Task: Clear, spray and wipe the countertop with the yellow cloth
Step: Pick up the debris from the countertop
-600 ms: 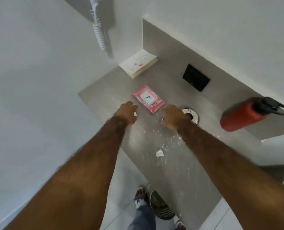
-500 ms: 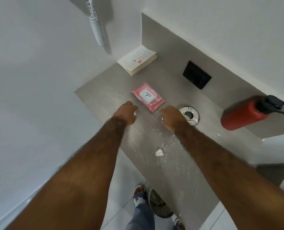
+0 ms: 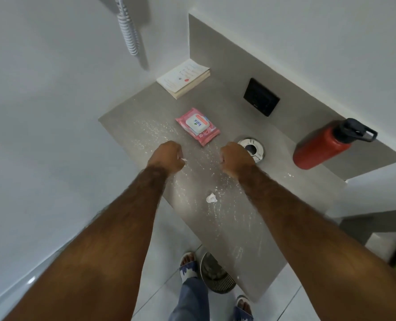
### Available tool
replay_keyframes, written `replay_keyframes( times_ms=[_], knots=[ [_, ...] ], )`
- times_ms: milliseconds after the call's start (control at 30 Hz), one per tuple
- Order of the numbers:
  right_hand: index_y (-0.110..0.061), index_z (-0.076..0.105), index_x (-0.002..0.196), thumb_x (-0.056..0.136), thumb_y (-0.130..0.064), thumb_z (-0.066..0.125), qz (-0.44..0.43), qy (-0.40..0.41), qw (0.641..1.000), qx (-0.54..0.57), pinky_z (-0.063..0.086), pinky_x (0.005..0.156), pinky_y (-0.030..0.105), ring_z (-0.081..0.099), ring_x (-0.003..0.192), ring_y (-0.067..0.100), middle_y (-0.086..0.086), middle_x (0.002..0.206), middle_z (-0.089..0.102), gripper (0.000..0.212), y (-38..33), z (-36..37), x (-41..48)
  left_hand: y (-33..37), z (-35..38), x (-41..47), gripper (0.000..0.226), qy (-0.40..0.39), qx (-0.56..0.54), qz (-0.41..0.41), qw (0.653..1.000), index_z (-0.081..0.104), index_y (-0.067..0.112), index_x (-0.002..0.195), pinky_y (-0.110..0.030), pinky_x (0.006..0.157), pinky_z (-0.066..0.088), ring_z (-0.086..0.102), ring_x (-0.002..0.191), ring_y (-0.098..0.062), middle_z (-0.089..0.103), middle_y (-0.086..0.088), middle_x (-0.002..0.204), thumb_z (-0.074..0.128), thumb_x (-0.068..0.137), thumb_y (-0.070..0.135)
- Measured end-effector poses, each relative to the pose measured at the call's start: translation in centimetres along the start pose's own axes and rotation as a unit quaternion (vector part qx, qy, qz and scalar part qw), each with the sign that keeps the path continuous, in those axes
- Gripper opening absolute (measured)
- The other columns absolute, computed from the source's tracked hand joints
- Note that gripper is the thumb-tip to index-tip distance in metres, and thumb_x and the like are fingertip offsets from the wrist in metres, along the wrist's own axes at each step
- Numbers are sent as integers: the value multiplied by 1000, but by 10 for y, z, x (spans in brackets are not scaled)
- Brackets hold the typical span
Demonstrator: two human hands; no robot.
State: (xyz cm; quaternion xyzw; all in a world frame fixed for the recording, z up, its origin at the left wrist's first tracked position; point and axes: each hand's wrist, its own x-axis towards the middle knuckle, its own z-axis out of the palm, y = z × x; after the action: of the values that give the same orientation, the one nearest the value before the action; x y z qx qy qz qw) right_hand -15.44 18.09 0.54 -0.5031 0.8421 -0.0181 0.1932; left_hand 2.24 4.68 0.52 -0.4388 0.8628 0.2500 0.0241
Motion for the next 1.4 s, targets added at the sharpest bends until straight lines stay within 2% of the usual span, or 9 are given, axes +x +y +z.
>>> replay_keyframes(
  times_ms=[100,233,467,633,833,967,1100,1300,1400],
  knots=[
    [-3,60,123,93,-15,63,15,-14,1000,24,49,96,40,60,122,35,18,129,63,32,11,-13,-27,12,1,-30,18,-45,-17,-5,999,63,15,98,-29,77,52,60,86,-21,66,-5,97,74,85,23],
    [-8,58,127,90,-22,65,47,-17,998,22,52,93,40,63,120,37,17,129,64,40,33,-24,-72,37,13,-71,17,-67,-26,5,997,52,19,80,-26,59,41,59,79,-23,61,-5,83,68,83,14],
    [-12,67,109,85,-18,66,94,-39,994,45,54,88,34,65,114,30,10,120,69,25,83,-13,-131,60,45,-109,15,-86,-47,21,995,72,13,92,-30,81,57,68,90,-22,73,-5,97,66,81,5],
    [-19,72,91,81,-13,67,86,-47,993,68,54,88,32,61,111,21,1,114,61,13,101,15,-149,62,62,-117,15,-86,-52,39,994,78,12,92,-27,87,57,69,91,-20,75,-6,99,74,78,8],
    [-7,75,90,81,-4,69,47,-17,995,89,54,91,36,60,108,28,9,116,60,11,103,46,-147,63,84,-115,15,-65,-17,85,994,76,5,94,-26,100,48,63,112,-24,62,-7,124,78,80,11],
    [3,70,91,84,3,62,57,33,993,98,46,84,37,62,99,35,19,106,65,11,104,61,-144,63,97,-110,18,-50,-13,77,996,73,3,100,-28,95,49,65,104,-25,67,-12,111,74,88,16],
    [-1,66,89,87,0,59,61,74,990,99,44,78,36,61,94,35,19,100,65,7,105,70,-145,66,101,-110,22,-42,-3,73,996,71,5,106,-29,91,48,64,104,-27,66,-13,113,68,93,22],
    [-8,60,80,83,-2,62,21,78,990,113,42,72,34,62,90,33,16,95,65,6,98,66,-178,79,97,-154,18,-11,17,61,998,72,6,99,-34,86,48,64,100,-32,69,-17,106,71,88,19],
    [-3,63,82,83,-1,62,-14,71,990,122,45,73,37,62,89,34,17,95,65,3,98,65,-213,90,99,-191,19,0,7,49,999,73,4,96,-36,85,51,65,97,-33,70,-17,102,72,86,20]
  ],
)
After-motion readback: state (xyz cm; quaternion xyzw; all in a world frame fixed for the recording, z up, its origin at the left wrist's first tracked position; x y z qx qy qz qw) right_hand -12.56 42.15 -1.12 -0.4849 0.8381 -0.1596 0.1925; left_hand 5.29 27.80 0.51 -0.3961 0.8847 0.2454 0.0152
